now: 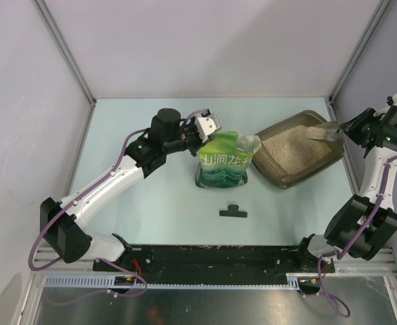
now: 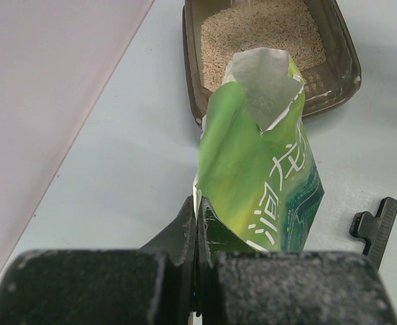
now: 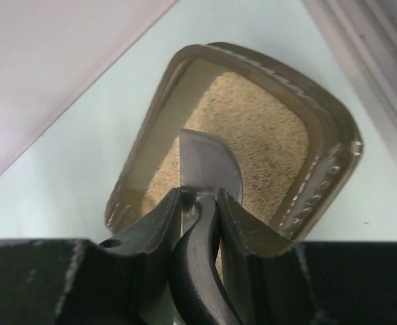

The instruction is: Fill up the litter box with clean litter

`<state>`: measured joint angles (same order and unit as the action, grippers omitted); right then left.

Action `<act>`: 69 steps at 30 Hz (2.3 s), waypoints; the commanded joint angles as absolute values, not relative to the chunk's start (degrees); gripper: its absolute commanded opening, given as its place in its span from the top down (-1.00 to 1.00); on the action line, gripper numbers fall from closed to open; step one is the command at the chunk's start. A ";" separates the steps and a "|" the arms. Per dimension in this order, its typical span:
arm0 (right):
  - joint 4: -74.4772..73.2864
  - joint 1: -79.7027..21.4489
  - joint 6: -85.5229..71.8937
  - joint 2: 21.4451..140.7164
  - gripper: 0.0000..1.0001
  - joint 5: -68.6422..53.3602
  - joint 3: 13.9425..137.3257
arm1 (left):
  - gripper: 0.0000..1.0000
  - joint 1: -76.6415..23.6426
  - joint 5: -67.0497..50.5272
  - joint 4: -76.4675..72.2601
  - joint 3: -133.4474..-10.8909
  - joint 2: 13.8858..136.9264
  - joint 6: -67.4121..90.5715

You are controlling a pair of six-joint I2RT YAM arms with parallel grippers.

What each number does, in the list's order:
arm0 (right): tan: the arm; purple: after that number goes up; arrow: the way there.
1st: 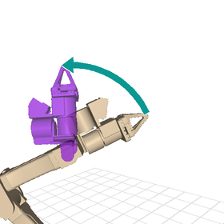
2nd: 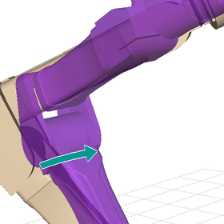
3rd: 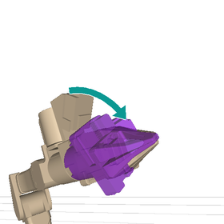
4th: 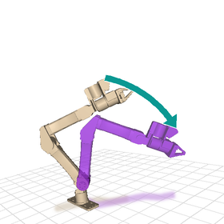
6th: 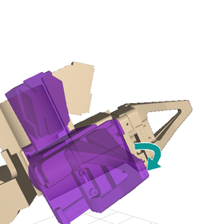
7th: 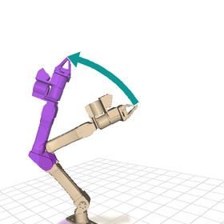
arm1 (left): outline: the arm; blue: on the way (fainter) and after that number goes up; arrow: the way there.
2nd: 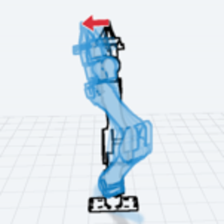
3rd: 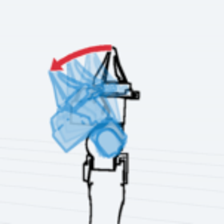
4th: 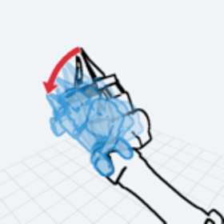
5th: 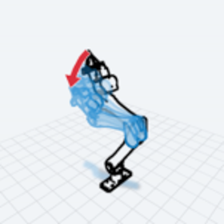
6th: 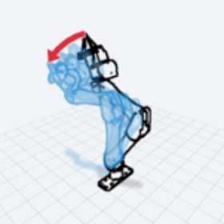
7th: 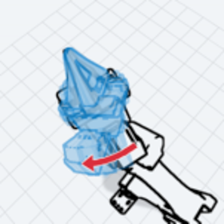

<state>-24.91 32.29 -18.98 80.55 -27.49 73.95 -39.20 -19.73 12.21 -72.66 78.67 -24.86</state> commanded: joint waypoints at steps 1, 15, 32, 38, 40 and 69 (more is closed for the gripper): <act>-22.32 30.94 -18.11 78.84 1.00 -15.65 75.23 | 1.00 -38.85 -21.09 6.86 -74.62 75.94 -24.17; -17.75 12.58 15.19 79.81 1.00 -0.36 76.73 | 1.00 -38.85 -20.57 6.15 -72.87 74.09 -23.91; -27.68 8.97 10.64 67.77 1.00 -13.17 76.82 | 1.00 -38.76 -21.27 4.40 -72.16 75.06 -22.68; -38.92 8.61 5.37 61.45 1.00 -24.07 77.43 | 0.99 -38.76 -21.89 3.69 -73.38 76.55 -21.62; -43.39 8.88 5.27 60.21 1.00 -28.80 77.34 | 1.00 -38.76 -22.15 3.52 -73.83 77.25 -21.10; -59.25 18.73 2.72 70.84 1.00 -47.36 61.98 | 1.00 -38.85 -21.89 1.93 -73.21 77.96 -21.88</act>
